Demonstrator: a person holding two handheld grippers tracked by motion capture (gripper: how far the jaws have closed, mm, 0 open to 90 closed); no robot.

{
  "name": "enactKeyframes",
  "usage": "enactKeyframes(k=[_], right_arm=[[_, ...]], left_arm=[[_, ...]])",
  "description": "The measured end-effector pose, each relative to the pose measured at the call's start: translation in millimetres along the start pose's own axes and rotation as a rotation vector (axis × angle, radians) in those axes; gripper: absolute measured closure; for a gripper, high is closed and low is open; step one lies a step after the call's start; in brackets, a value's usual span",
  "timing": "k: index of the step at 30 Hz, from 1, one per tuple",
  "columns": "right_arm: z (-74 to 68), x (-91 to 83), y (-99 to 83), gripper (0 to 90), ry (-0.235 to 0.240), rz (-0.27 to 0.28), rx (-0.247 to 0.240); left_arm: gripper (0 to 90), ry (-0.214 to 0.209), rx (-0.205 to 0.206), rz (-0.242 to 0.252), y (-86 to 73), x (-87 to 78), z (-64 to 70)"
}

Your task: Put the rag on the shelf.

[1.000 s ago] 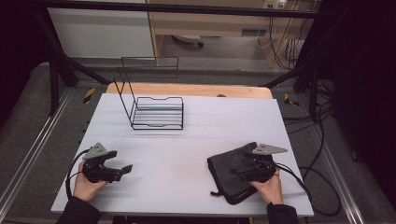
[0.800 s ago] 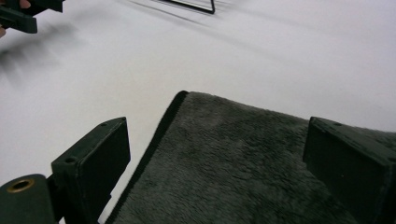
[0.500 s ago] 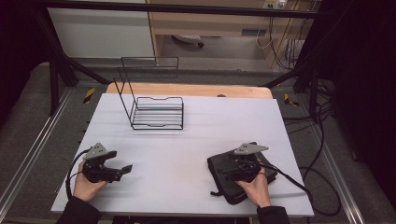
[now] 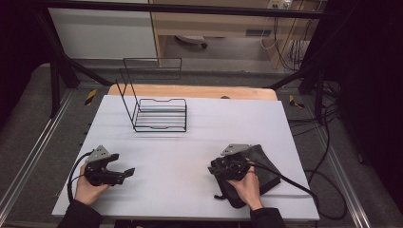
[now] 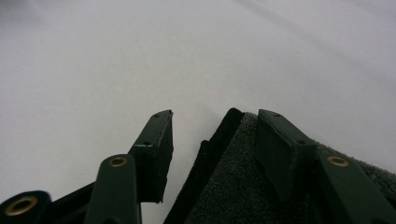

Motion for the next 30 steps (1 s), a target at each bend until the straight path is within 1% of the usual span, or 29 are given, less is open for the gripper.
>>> enactKeyframes(k=[4,7,9,15,21,26,30], right_arm=[[4.2,6.2,-1.3,56.2,-0.039,-0.022,-0.034],[4.7,10.2,-2.7,58.7,-0.055,-0.034,-0.063],[4.3,9.9,-2.8,61.5,-0.062,-0.035,-0.072],[3.1,7.9,-1.3,74.1,-0.087,-0.046,-0.109],[4.6,6.1,0.8,79.3,-0.098,-0.028,-0.103],[8.1,1.6,6.2,80.7,-0.112,0.010,-0.094],[12.4,0.8,10.5,80.7,-0.112,0.031,-0.082]], left_arm=[[7.5,0.003,0.002,-0.001,-0.1,0.0,0.0],[7.5,0.004,0.004,-0.002,-0.1,-0.5,-0.4],[7.5,0.004,0.002,-0.001,-0.1,-0.3,-0.2],[7.6,0.004,0.001,-0.004,-0.3,0.3,-0.5],[7.7,0.003,0.003,-0.007,-0.3,0.7,-0.1],[7.7,0.004,0.004,-0.008,-0.3,0.9,-0.5],[7.7,0.003,0.005,-0.009,-0.3,1.0,-0.2]])
Point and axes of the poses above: each handheld gripper's, and its own axes: x roughly forward along the jaws, y roughly out of its top, z roughly to its right, the point moved 5 cm from there along x, roughly forward along the jaws, and after that the axes turned 6 degrees about -z, right-handed, at the moved point
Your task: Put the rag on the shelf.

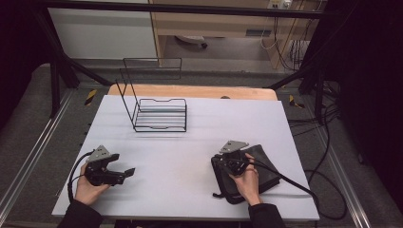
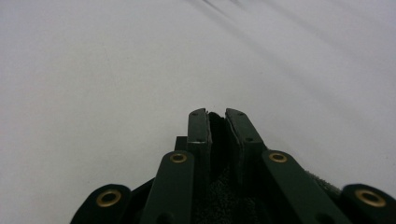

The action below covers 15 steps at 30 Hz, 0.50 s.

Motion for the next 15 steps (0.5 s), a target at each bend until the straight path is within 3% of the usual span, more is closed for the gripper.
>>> enactKeyframes(k=[4,8,10,12,15], right_arm=[[2.3,7.0,0.7,79.0,0.000,-0.008,0.005],[3.2,14.8,-0.5,67.2,-0.010,-0.009,-0.006],[4.4,15.4,-0.1,66.5,-0.009,-0.011,0.002],[5.7,16.9,-0.1,68.2,-0.003,-0.018,0.004],[4.3,19.5,-0.9,77.8,0.010,-0.032,0.010]], left_arm=[[7.7,0.001,0.002,-0.003,-0.3,0.1,0.1],[7.7,0.000,0.003,-0.003,-0.3,0.1,0.1],[7.7,0.000,0.004,-0.004,-0.4,0.4,0.2],[7.7,0.000,0.005,-0.004,-0.2,0.4,0.4],[7.7,0.000,0.006,-0.004,-0.1,0.2,0.5]])
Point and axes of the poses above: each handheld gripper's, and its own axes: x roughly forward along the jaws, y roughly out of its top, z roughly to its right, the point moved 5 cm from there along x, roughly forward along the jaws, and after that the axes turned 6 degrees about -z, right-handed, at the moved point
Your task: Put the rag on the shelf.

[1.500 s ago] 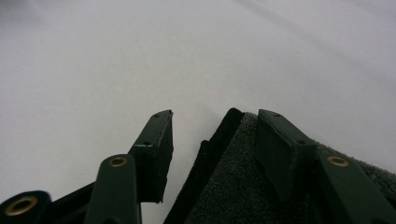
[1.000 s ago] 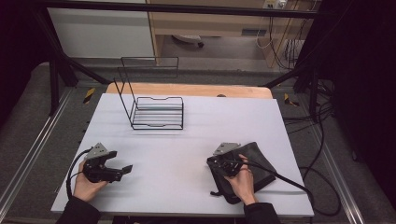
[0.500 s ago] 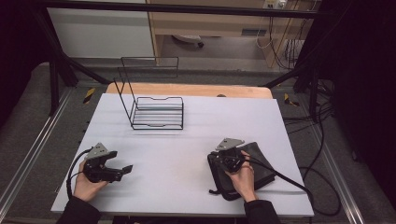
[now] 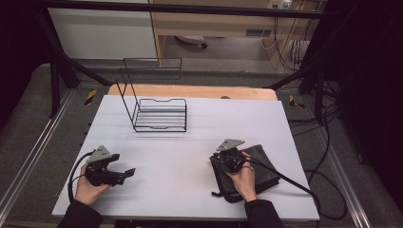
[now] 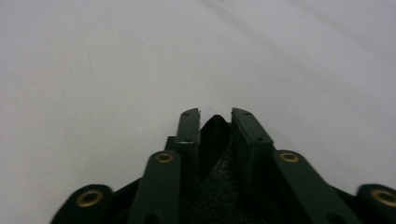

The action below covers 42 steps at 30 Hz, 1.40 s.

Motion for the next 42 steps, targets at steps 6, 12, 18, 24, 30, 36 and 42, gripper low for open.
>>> enactKeyframes(k=[6,12,18,24,30,36,42], right_arm=[[-2.2,-5.3,2.7,82.5,-0.009,0.006,-0.007],[-14.8,-11.0,13.8,82.8,0.018,0.043,-0.056],[-32.7,-7.5,26.5,82.8,0.072,0.060,-0.085],[-54.0,1.2,42.1,82.8,0.139,0.072,-0.117],[-73.4,10.4,52.5,82.8,0.183,0.068,-0.150],[-91.4,16.9,57.6,82.6,0.231,0.061,-0.176],[-111.6,21.0,63.2,82.6,0.281,0.064,-0.204]], left_arm=[[7.8,-0.003,-0.002,0.002,0.5,0.1,0.4],[7.8,-0.002,-0.003,0.000,0.8,1.1,0.8],[7.8,0.001,-0.004,0.000,0.7,0.7,0.4],[7.8,0.005,-0.004,-0.001,0.7,-0.2,-0.6],[7.8,0.009,-0.010,0.001,0.8,-0.7,-1.5],[7.8,0.014,-0.012,-0.002,0.7,-1.0,-2.3],[7.8,0.018,-0.016,-0.002,0.8,-1.5,-2.9]])
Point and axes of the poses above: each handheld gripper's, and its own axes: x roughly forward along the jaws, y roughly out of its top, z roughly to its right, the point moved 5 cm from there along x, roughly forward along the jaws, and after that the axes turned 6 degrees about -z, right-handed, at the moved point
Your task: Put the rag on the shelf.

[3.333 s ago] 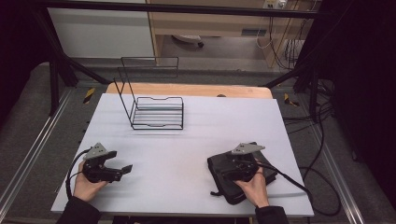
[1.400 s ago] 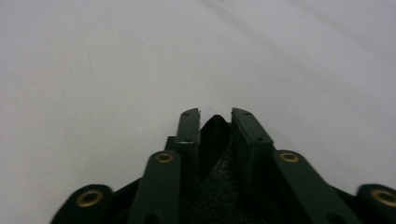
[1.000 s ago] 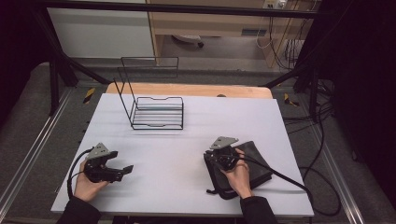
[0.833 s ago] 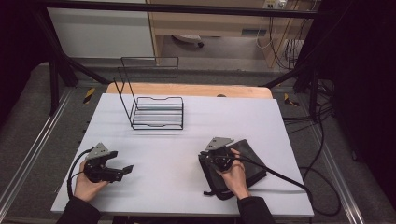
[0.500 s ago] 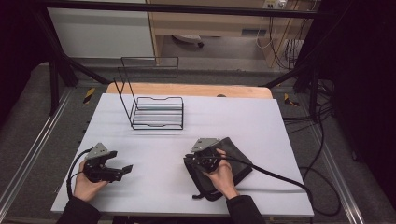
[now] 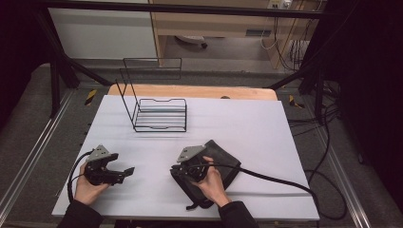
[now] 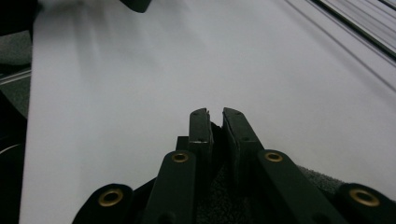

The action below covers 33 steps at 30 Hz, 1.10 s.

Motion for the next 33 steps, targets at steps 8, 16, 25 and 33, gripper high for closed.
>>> enactKeyframes(k=[8,16,25,33], right_arm=[[-14.3,17.8,-1.0,81.1,0.042,-0.035,-0.029],[-11.4,12.2,2.3,55.4,0.043,-0.015,0.024],[31.8,-47.4,-12.1,41.8,-0.116,0.067,0.137],[73.4,-100.1,-71.3,48.3,-0.275,0.056,0.311]], left_arm=[[7.8,0.001,-0.004,-0.003,0.0,-0.2,-0.4],[8.5,0.002,-0.005,-0.010,0.8,-0.4,1.7],[13.6,-0.011,-0.033,-0.012,11.6,-3.3,14.8],[22.8,-0.060,-0.017,-0.039,32.1,1.8,44.7]])
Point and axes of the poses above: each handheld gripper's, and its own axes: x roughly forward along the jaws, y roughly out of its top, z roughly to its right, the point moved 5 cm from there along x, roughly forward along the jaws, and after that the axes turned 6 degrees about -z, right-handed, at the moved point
